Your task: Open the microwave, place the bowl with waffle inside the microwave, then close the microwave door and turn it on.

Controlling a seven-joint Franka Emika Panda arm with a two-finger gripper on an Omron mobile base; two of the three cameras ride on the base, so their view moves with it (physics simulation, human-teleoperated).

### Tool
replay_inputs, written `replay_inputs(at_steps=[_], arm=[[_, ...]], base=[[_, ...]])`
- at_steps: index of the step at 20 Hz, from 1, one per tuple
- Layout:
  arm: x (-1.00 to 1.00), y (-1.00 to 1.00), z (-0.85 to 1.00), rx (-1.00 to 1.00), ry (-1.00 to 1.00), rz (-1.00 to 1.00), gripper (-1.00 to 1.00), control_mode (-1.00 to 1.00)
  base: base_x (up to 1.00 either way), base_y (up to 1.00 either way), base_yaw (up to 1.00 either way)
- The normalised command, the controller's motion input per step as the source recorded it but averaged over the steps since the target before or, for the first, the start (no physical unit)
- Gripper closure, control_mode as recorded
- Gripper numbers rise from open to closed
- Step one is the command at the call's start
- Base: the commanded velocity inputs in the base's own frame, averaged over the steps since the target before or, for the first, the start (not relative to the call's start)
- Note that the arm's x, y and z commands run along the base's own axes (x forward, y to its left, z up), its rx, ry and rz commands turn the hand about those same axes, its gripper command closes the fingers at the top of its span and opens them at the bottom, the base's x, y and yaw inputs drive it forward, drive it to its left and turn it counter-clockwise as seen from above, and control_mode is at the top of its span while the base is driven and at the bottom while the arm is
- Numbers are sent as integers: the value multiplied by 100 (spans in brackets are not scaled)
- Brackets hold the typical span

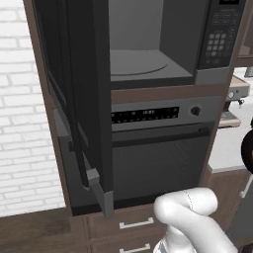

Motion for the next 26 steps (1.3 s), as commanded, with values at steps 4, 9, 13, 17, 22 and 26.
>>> replay_inputs(at_steps=[4, 9, 13, 17, 22, 26], arm=[[-61, 89, 100, 0, -1, 0, 100, -100], [-22, 99, 94, -2, 31, 0, 100, -100], [0, 87, 91, -11, 74, 0, 100, -100], [-11, 89, 99, -5, 60, 0, 100, -100], [-22, 99, 97, 0, 20, -6, 100, -100], [-13, 100, 92, 0, 7, -11, 100, -100]], base=[[0, 0, 0], [0, 0, 0], [0, 0, 0], [0, 0, 0], [0, 0, 0], [0, 0, 0]])
